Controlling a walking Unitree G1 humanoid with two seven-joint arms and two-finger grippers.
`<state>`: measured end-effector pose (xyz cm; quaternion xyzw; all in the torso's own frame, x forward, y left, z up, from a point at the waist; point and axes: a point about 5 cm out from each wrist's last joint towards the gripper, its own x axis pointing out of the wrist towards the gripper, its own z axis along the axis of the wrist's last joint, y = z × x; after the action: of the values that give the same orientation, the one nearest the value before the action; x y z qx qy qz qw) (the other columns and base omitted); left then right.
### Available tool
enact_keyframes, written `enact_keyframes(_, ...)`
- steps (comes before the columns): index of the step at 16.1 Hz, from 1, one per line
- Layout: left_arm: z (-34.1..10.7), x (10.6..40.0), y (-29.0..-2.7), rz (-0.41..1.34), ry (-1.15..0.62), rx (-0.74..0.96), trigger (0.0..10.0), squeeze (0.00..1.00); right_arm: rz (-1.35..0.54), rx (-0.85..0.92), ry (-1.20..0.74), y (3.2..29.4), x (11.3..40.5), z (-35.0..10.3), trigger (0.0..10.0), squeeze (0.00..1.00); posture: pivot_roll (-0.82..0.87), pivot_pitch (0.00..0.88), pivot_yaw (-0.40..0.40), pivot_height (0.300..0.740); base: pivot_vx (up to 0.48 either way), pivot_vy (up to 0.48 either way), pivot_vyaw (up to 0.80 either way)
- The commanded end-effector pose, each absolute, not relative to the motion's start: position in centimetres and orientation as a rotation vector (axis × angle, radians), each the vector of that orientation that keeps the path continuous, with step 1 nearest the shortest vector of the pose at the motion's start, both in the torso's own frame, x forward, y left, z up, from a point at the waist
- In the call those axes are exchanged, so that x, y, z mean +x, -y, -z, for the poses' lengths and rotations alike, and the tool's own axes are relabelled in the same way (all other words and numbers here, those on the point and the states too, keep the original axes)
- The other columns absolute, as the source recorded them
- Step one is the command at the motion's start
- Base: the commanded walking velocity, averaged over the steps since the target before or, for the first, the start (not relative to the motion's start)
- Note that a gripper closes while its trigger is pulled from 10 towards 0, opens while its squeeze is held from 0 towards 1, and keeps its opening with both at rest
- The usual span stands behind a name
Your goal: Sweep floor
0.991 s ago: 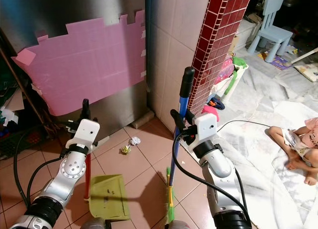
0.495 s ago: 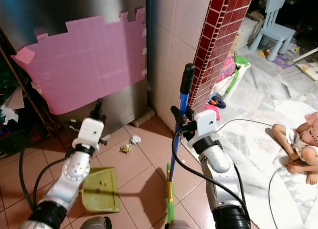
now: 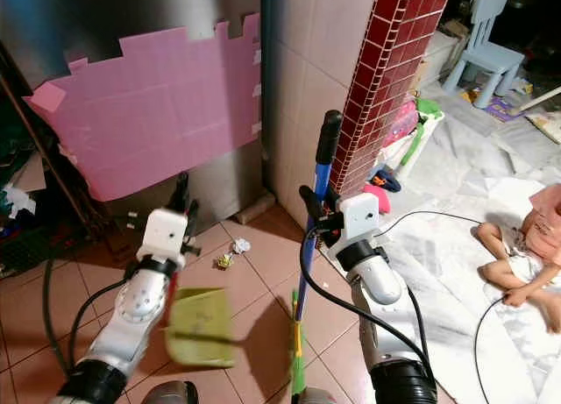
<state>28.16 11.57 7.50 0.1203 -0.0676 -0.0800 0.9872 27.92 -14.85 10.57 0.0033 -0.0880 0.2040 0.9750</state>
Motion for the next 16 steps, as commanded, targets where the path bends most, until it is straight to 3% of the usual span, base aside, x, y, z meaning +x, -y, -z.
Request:
enact_keyframes(1,-10.3,29.3,-10.5,0.186,0.264,0.192,10.0,0.00,-0.398,-0.024,0.230,15.3,28.3,-11.6,10.0,0.00,-0.14,0.000,-0.026,0.740,0.000,0.000,0.00)
enact_keyframes(4,-10.8,30.1,-9.7,0.198,0.266,0.122,10.0,0.00,-0.366,-0.062,0.233,16.5,28.5,-12.0,10.0,0.00,-0.16,0.000,-0.025,0.740,0.000,0.000,0.00)
enact_keyframes(10,-7.7,30.3,-8.6,0.191,0.052,0.000,10.0,0.00,-0.343,-0.129,0.210,19.3,27.0,-12.2,10.0,0.00,-0.23,0.010,-0.047,0.740,0.000,0.000,0.00)
enact_keyframes(16,-6.6,30.0,-10.6,0.163,-0.038,0.037,10.0,0.00,-0.362,-0.093,0.151,18.3,26.2,-10.1,10.0,0.00,-0.18,0.038,-0.046,0.740,0.000,0.000,0.00)
